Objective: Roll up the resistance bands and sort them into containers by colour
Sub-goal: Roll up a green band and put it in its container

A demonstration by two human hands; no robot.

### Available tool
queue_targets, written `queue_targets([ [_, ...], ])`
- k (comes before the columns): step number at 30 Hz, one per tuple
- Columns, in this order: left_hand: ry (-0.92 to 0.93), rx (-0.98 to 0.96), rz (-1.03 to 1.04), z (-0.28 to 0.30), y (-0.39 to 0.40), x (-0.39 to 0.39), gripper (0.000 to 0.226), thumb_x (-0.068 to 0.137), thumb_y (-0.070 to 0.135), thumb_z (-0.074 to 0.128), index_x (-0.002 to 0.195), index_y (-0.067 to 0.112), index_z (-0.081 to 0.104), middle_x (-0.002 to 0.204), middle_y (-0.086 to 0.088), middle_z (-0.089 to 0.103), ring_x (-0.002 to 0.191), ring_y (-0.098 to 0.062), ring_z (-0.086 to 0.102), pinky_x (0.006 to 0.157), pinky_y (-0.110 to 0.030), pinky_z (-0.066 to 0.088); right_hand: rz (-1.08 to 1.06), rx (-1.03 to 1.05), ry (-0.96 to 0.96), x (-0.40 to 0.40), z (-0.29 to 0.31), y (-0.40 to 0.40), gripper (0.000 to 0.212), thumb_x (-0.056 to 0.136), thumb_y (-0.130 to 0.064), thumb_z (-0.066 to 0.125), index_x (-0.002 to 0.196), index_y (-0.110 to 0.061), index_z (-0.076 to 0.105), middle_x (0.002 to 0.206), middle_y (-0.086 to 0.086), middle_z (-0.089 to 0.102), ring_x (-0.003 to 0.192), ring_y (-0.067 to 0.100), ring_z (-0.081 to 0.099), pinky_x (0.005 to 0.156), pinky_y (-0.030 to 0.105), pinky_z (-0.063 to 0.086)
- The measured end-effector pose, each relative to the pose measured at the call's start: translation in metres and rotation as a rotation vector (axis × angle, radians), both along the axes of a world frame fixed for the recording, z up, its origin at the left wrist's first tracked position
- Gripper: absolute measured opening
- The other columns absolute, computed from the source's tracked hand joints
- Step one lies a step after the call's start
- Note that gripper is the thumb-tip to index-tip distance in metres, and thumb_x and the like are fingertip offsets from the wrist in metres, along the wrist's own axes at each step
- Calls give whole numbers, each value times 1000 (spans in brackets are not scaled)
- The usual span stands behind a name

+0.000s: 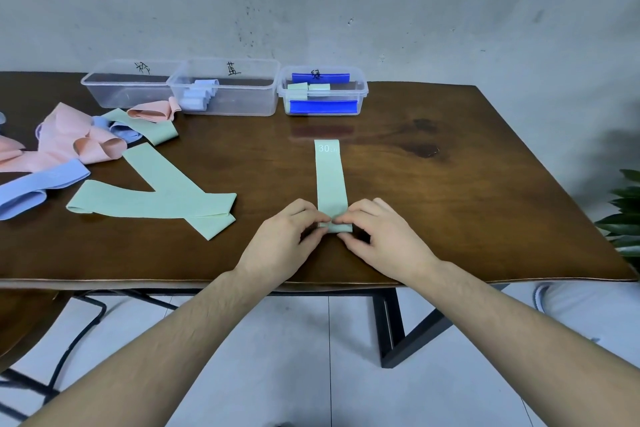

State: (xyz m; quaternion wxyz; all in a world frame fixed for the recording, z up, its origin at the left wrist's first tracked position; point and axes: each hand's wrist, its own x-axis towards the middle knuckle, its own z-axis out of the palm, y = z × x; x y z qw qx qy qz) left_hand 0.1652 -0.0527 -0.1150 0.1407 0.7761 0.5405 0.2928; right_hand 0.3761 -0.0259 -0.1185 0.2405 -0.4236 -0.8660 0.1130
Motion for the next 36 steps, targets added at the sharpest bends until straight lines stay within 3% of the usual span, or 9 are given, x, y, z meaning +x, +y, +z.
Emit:
queue_targets([
  [3,43,10,-44,1,1,-1,22,94,28,65,114,22,70,109,14,58,81,13,51,68,0,35,-2,45,-39,-1,0,2,27,96,-29,65,122,-26,70,113,-11,63,100,12,48,90,36,48],
  [6,82,35,-49,0,5,-3,24,94,28,65,116,21,70,111,12,60,83,0,57,73,-4,38,-25,75,-66,-1,1,3,29,95,-30,66,123,-25,70,114,-11,60,101,12,46,90,37,48],
  [8,96,53,-55,-1,7,-3,24,94,28,65,116,20,70,111,11,61,85,-7,60,75,-14,46,-33,79,-49,-1,-1,2,30,94,-29,67,124,-26,68,114,-11,58,102,12,46,91,36,48],
  [13,124,68,-61,0,14,-4,26,96,31,62,117,18,71,111,13,57,75,-4,52,70,-18,49,-42,36,-15,-2,-1,7,25,94,-28,68,119,-28,69,110,-13,59,99,9,47,92,35,47],
  [17,110,44,-71,2,18,-6,28,97,31,60,122,21,69,111,12,60,82,-7,57,75,-22,51,-69,42,12,-4,-2,8,25,95,-29,67,119,-27,71,107,-13,61,97,9,48,91,34,48],
  [21,80,28,-70,5,23,-9,22,96,31,61,115,24,71,110,12,65,93,-4,59,81,-16,48,-90,21,-26,-4,-1,10,30,96,-34,65,125,-29,68,112,-14,60,101,8,46,94,33,45],
  [25,102,6,-76,7,29,-10,25,98,32,58,118,23,71,112,12,65,99,-6,61,86,-20,50,-120,66,-75,-4,0,10,28,96,-39,63,124,-33,65,115,-16,61,105,10,45,92,34,42],
  [31,111,2,-63,6,34,-9,30,99,35,55,121,21,70,109,13,58,87,-5,56,77,-21,50,-136,84,-111,-6,-1,14,31,97,-36,63,125,-26,68,116,-11,59,105,13,45,93,32,42],
  [36,101,-16,-94,5,34,-12,34,93,35,65,126,27,63,117,15,56,74,2,51,68,-6,39,-128,26,-119,-7,1,18,33,100,-34,59,131,-24,65,118,-8,60,106,12,48,97,32,43],
])
